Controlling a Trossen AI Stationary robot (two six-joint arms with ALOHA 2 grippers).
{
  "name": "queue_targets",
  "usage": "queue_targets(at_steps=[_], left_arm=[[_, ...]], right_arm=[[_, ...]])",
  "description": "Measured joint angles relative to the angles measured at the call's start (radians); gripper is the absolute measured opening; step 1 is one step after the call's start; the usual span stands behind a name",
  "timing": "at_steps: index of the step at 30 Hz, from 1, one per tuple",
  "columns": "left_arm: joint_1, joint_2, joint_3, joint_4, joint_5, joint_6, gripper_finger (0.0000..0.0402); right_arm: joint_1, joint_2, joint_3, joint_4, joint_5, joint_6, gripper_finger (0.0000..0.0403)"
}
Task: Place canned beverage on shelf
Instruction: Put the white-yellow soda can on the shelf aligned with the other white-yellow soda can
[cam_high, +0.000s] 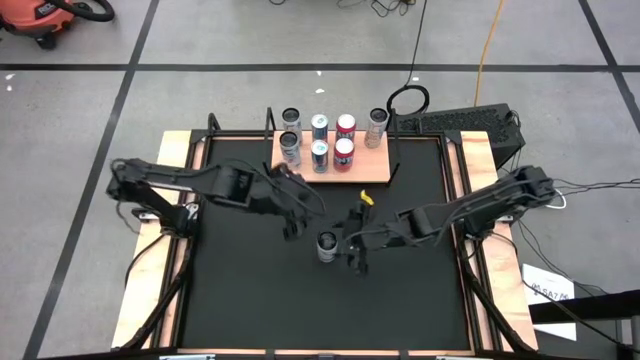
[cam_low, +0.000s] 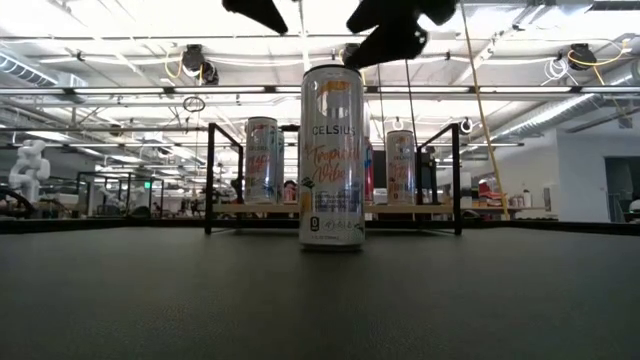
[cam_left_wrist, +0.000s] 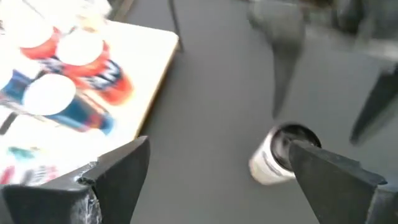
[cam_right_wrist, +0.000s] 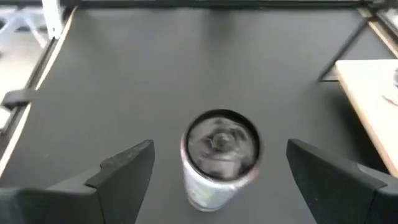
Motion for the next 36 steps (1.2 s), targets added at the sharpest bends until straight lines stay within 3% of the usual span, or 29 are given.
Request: queue_targets(at_steps=[6, 14, 18, 24, 31, 36], left_arm=[[0.008, -0.068, 0.0, -0.002, -0.071, -0.028, 0.0379], [0.011, -0.091, 0.0, -0.004, -0.092, -0.025, 0.038], [0.018, -0.091, 0.0, -0.004, -0.093, 0.001, 0.038], [0.051, -0.091, 0.0, -0.012, -0.098, 0.026, 0.038], [0.098, -0.115, -0.001, -0.103, -0.104, 0.028, 0.038], [0.138, -0.132, -0.001, -0.089, -0.106, 0.08, 0.038]], right_arm=[[-0.068, 0.084, 0.057, -0.037, -0.18, 0.011, 0.0354], [-0.111, 0.146, 0.061, -0.034, -0.216, 0.024, 0.0354], [-0.111, 0.166, 0.061, -0.015, -0.208, 0.057, 0.0327], [-0.111, 0.171, 0.062, -0.014, -0.202, 0.114, 0.0232], [-0.125, 0.033, 0.059, -0.112, -0.042, 0.129, 0.0232], [-0.204, -0.099, 0.06, -0.255, -0.015, 0.111, 0.0232]])
